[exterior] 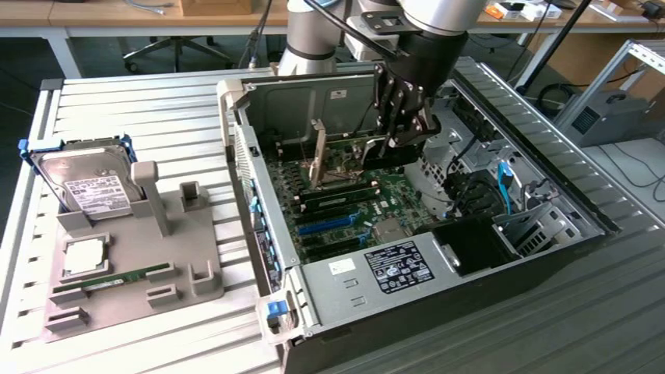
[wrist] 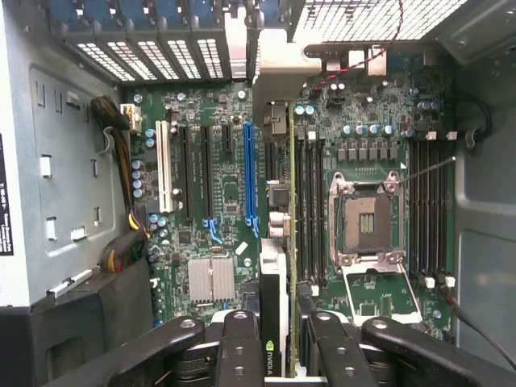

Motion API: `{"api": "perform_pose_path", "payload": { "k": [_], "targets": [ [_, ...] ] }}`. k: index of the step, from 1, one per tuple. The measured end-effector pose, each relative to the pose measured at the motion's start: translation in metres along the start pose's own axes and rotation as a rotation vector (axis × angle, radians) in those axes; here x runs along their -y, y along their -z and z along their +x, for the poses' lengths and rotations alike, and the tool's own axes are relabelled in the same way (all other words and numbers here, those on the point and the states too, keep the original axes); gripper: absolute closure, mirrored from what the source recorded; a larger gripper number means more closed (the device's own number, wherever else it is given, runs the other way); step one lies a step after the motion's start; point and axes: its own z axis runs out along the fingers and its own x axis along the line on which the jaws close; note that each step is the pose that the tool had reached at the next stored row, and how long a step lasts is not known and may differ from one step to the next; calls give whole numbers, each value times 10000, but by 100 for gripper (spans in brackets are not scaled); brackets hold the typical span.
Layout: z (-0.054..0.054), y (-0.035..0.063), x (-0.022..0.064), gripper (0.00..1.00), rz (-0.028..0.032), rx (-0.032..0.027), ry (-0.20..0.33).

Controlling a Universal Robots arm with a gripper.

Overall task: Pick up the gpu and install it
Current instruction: 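Insert the gpu into the slot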

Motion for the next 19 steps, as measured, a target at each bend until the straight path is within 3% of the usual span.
{"api": "perform_pose_path", "payload": {
  "k": [4,19],
  "targets": [
    [1,-10,-1,72,1,2,0],
    [7,-326,-18,72,0,0,-1]
  ]
}}
